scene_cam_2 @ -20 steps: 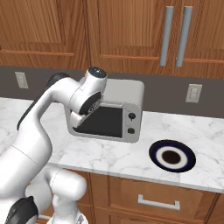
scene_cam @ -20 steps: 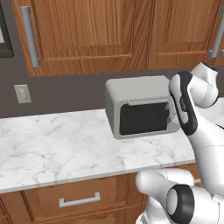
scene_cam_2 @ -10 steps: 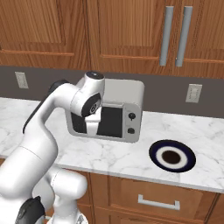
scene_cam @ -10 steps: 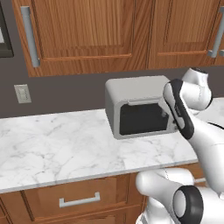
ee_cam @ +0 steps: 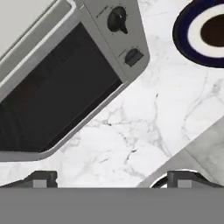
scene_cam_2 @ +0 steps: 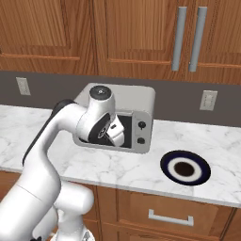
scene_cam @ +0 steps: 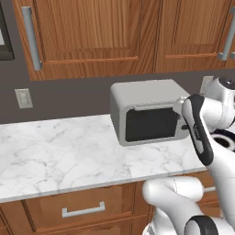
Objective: Pick up the bagel from the plate, place it on the toaster oven rack, close the door, and set the timer.
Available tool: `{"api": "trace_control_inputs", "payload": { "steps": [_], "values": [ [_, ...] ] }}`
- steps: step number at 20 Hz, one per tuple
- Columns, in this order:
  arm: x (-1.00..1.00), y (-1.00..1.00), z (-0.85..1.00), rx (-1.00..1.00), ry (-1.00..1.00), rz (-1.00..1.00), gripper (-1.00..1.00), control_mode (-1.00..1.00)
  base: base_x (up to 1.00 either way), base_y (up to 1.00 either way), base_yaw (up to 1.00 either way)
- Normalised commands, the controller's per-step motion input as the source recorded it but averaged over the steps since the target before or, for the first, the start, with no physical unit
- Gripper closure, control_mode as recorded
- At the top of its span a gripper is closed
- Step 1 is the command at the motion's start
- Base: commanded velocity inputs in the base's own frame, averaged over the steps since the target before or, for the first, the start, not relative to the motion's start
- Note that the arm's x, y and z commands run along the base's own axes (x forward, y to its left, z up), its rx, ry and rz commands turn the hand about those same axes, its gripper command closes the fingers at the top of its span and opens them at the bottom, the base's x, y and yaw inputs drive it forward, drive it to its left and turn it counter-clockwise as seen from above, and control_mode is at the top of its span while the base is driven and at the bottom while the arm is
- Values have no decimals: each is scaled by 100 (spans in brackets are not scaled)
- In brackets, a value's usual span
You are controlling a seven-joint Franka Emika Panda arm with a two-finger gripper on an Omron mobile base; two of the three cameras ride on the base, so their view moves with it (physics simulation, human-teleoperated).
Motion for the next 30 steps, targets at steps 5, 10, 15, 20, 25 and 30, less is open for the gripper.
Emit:
{"api": "trace_control_inputs", "payload": {
  "steps": [5,10,15,20,25,30],
  "values": [
    [8,-11,2,-17,-32,19,-100,-100,0,0,0],
    [31,-23,8,-24,-1,16,-100,-100,0,0,0],
    [12,-32,12,-24,2,15,-100,-100,0,0,0],
    [9,-22,11,-10,5,18,-100,-100,0,0,0],
    [38,-11,4,3,10,13,-100,-100,0,0,0],
    [50,-29,0,2,6,3,-100,-100,0,0,0]
  ]
}}
